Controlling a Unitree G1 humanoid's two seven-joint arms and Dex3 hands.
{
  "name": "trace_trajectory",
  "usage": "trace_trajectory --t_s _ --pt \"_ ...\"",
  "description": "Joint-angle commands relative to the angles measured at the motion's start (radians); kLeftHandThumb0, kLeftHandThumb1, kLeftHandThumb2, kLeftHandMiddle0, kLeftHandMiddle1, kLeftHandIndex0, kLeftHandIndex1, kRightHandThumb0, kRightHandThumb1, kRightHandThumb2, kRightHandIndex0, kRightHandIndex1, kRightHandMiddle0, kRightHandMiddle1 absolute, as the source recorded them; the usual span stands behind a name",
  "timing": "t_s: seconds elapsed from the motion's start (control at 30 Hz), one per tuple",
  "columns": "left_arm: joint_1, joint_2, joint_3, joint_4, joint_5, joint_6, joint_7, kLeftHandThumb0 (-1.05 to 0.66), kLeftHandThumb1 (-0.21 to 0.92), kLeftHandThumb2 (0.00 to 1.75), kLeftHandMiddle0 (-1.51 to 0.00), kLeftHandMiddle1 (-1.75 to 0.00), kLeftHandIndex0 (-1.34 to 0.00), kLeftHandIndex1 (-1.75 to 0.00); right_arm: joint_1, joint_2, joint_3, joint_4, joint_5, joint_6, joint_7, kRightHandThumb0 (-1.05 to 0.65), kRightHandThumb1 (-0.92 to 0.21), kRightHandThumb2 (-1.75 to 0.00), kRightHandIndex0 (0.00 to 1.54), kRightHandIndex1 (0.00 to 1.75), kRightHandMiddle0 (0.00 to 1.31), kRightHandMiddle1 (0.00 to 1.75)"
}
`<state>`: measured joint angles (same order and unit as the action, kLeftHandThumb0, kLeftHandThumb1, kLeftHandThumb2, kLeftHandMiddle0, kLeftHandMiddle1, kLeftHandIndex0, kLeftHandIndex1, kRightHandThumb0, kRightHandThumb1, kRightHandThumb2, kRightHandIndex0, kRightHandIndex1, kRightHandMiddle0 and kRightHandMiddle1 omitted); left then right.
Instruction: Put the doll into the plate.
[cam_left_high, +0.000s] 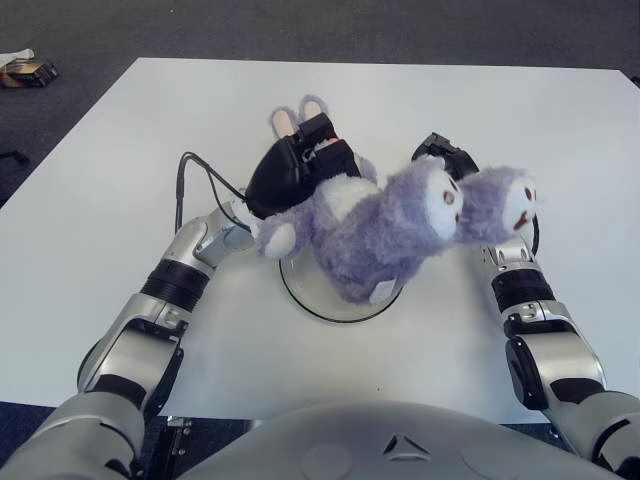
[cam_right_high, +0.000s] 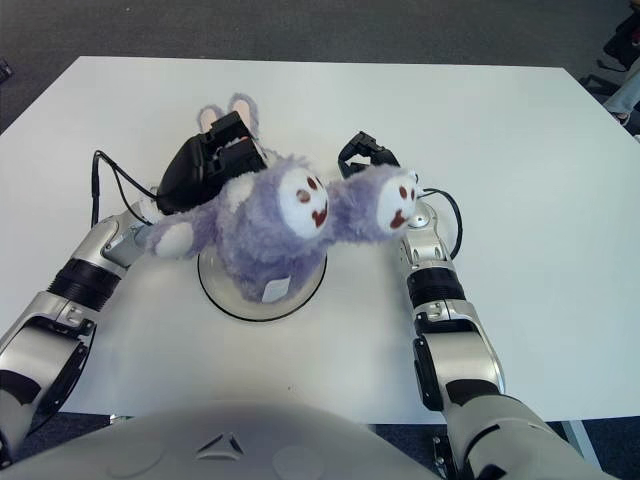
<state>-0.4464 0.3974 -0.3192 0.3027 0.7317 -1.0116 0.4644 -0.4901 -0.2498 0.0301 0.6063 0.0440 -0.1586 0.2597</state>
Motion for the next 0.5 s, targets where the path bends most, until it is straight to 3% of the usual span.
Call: trace_trajectory --t_s 0.0,0.23,0.47 --pt "0.014 -0.015 0.011 -0.017 0.004 -0.017 0.002 0.54 0.15 1.52 -0.75 -1.75 -0.92 -1.75 0.072 0.004 0.029 0.031 -0.042 0.086 0.004 -0.38 -0.72 -0.8 0.92 1.75 0.31 1.75" --pt "0.001 -0.033 0.02 0.008 0.027 -0.049 0.013 0.53 0.15 1.52 -0.74 -1.75 -0.91 -1.75 0.079 0.0 0.034 0.003 -0.05 0.108 0.009 -0.38 -0.71 -0.81 0.97 1.75 0.32 1.75" --pt "-0.036 -0.051 0.003 0.093 -0.067 -0.138 -0.044 0.52 0.17 1.49 -0.73 -1.75 -0.89 -1.75 0.082 -0.002 0.035 -0.011 -0.055 0.126 0.011 -0.38 -0.71 -0.82 1.0 1.75 0.32 1.75"
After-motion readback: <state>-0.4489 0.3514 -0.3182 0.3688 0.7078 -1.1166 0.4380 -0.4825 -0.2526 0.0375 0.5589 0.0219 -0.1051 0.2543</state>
